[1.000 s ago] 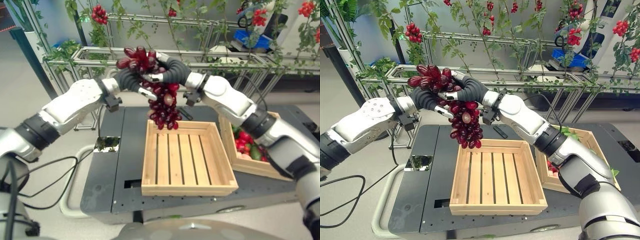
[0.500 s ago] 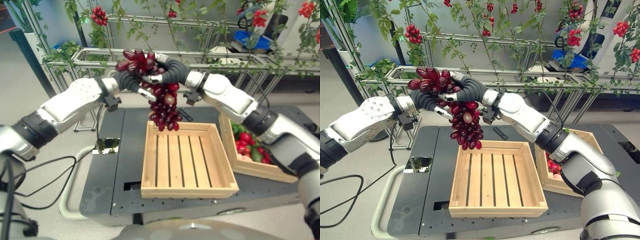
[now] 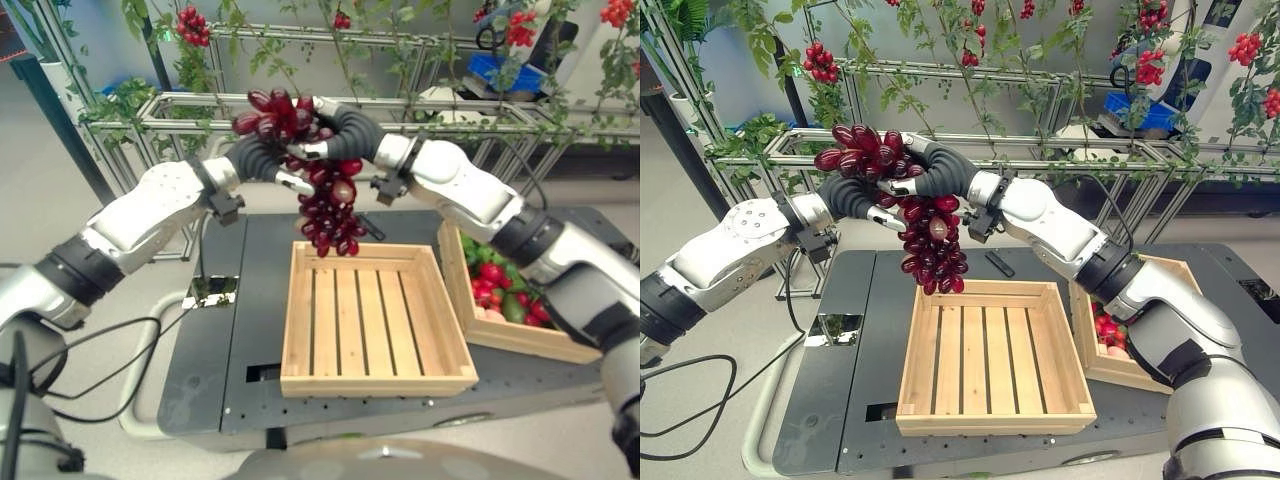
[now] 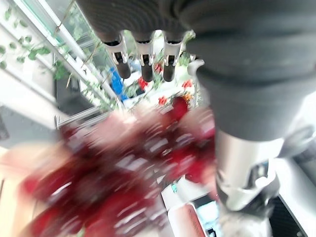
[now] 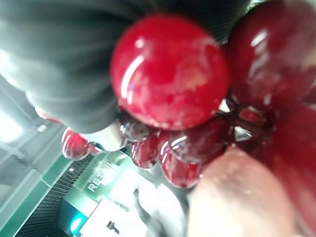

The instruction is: Pick up the fruits from the basket on one side to the basket on the other side

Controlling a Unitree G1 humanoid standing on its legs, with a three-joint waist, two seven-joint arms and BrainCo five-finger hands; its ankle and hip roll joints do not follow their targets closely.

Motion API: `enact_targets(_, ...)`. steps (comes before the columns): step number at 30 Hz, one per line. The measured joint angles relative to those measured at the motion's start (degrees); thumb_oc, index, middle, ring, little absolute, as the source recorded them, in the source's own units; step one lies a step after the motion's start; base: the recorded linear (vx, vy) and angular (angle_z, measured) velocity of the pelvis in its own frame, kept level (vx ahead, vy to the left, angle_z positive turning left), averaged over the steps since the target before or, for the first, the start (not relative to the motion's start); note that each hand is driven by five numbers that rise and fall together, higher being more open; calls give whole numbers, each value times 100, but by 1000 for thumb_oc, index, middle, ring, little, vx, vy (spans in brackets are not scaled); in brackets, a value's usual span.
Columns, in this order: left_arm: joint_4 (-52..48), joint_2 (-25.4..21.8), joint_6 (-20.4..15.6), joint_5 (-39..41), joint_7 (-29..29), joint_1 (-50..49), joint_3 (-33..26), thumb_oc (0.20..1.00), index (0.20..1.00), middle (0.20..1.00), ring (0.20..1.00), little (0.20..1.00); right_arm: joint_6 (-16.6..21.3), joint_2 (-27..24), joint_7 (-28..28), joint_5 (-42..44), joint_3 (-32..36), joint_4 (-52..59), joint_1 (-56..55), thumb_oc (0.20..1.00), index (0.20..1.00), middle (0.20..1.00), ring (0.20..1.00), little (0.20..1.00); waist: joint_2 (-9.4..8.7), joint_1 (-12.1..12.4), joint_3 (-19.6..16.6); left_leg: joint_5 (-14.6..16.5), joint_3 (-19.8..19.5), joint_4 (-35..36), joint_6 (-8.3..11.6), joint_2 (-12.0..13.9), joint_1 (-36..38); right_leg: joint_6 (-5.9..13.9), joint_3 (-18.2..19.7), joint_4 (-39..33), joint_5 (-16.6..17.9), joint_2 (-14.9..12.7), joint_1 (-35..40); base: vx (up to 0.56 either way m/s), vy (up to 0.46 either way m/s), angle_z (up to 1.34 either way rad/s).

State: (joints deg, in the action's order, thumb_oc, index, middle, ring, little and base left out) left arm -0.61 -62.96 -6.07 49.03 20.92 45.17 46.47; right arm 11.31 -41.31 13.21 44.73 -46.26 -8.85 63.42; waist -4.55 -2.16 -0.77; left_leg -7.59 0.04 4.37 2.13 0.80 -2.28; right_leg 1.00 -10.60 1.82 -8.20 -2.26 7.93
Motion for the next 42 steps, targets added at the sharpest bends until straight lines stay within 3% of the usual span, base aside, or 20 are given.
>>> enact_targets(10, -88, -13, -18, -336, 175, -961, -398, 1000, 1000, 1000, 1000, 1000, 231, -1268, -79, 222, 1321, 285, -229, 200, 200, 200, 200, 200, -78, -43, 103, -2, 82, 56, 2, 8, 78, 4, 81, -61, 3, 1, 37, 3, 8, -5)
enact_targets(17, -33, -82, -81, -340, 166, -996, -738, 1000, 1000, 1000, 1000, 1000, 231, -1505, 18, 222, 1681, 360, -755, 200, 200, 200, 200, 200, -181, -95, 321, 2, 86, 59, 4, -1, 146, 16, 81, -86, 12, -11, 110, 0, 0, 0)
enact_targets(25, -30, -98, -91, -451, 166, -1060, -740, 1000, 1000, 1000, 1000, 1000, 232, -1504, 22, 319, 1688, 367, -764, 200, 200, 200, 200, 200, -183, -147, 335, 2, 89, 59, 4, -3, 146, 25, 83, -104, 18, -12, 114, 0, 0, 0)
enact_targets(32, -27, 122, -100, -554, 151, -1038, -735, 1000, 1000, 1000, 1000, 1000, 231, -1168, 26, 328, 1680, 389, -758, 200, 200, 200, 200, 200, -183, -153, 334, 1, 91, 59, 4, 0, 171, 24, 85, -108, 19, -8, 142, 0, 0, 0)
enact_targets(42, -73, 797, -124, -595, -48, 4, -120, 1000, 1000, 1000, 1000, 1000, 178, -135, 86, 326, 936, 419, -264, 200, 200, 200, 200, 200, -186, -145, 332, 1, 80, 58, 5, -6, 171, 23, 72, -114, 21, -6, 163, 0, 0, 0)
